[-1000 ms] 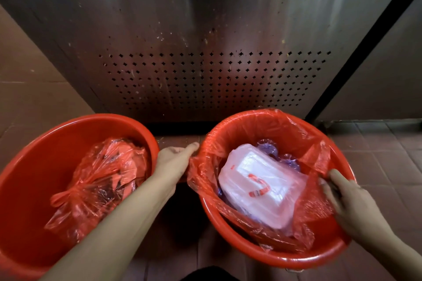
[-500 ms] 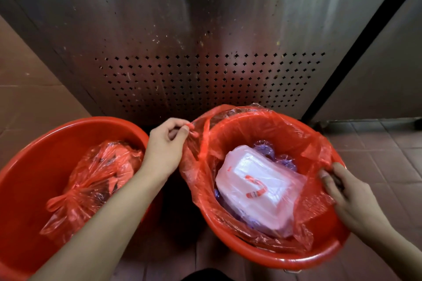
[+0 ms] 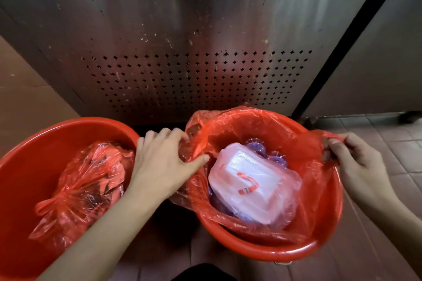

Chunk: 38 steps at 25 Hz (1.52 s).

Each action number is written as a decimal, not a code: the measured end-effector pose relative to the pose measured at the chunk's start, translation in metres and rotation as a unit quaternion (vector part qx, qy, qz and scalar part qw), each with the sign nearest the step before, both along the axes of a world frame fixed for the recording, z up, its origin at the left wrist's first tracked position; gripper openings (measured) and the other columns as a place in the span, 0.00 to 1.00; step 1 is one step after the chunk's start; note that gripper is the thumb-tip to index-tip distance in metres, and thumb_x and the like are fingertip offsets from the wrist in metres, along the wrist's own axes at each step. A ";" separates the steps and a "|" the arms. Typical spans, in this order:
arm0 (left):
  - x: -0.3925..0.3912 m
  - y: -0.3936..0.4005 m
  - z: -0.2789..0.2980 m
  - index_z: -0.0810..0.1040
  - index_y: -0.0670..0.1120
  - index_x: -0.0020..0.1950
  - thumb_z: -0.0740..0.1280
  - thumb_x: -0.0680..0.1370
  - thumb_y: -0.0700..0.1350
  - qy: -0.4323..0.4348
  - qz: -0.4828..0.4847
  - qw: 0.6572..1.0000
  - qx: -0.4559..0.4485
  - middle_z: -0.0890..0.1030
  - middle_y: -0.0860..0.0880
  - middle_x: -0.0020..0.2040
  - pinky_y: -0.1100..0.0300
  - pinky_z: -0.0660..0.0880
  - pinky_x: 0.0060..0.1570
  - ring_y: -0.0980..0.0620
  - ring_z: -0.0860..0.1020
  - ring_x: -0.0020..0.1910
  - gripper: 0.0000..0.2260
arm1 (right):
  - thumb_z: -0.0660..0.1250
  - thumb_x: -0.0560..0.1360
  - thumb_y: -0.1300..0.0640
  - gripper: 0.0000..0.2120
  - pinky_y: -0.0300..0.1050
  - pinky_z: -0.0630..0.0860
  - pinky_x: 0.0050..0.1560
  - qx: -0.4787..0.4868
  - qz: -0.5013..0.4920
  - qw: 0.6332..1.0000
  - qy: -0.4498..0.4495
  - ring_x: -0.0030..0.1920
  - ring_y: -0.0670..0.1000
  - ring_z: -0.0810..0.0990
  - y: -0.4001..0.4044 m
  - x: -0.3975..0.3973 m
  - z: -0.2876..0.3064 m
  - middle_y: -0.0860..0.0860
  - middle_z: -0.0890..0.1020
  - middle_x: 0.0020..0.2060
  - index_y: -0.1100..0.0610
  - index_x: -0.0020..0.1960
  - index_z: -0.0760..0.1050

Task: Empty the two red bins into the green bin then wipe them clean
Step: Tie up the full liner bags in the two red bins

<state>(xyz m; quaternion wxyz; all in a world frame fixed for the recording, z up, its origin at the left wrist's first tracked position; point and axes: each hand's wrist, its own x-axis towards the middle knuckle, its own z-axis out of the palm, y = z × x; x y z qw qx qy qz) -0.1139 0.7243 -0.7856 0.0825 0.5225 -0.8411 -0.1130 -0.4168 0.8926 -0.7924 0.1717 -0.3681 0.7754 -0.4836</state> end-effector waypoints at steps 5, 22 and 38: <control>0.001 0.006 0.013 0.77 0.49 0.51 0.61 0.80 0.52 0.041 -0.032 0.995 -0.083 0.80 0.49 0.43 0.46 0.74 0.44 0.41 0.78 0.44 0.09 | 0.66 0.81 0.55 0.09 0.47 0.75 0.37 -0.024 -0.036 0.999 -0.005 0.30 0.48 0.76 -0.004 0.005 0.029 0.49 0.79 0.27 0.54 0.43 0.79; -0.106 0.045 0.049 0.77 0.51 0.65 0.71 0.77 0.34 0.412 -0.237 0.805 0.355 0.82 0.47 0.41 0.60 0.77 0.50 0.53 0.81 0.40 0.19 | 0.65 0.78 0.54 0.07 0.43 0.73 0.40 0.081 0.106 0.983 0.129 0.37 0.43 0.79 -0.013 0.034 0.091 0.46 0.81 0.34 0.50 0.42 0.79; -0.119 0.067 0.006 0.68 0.45 0.37 0.55 0.86 0.53 0.366 -0.124 0.812 0.438 0.70 0.54 0.26 0.60 0.69 0.31 0.53 0.68 0.26 0.21 | 0.71 0.76 0.58 0.07 0.39 0.76 0.51 0.114 0.205 0.964 0.126 0.47 0.41 0.82 -0.002 0.043 0.048 0.41 0.84 0.41 0.47 0.50 0.79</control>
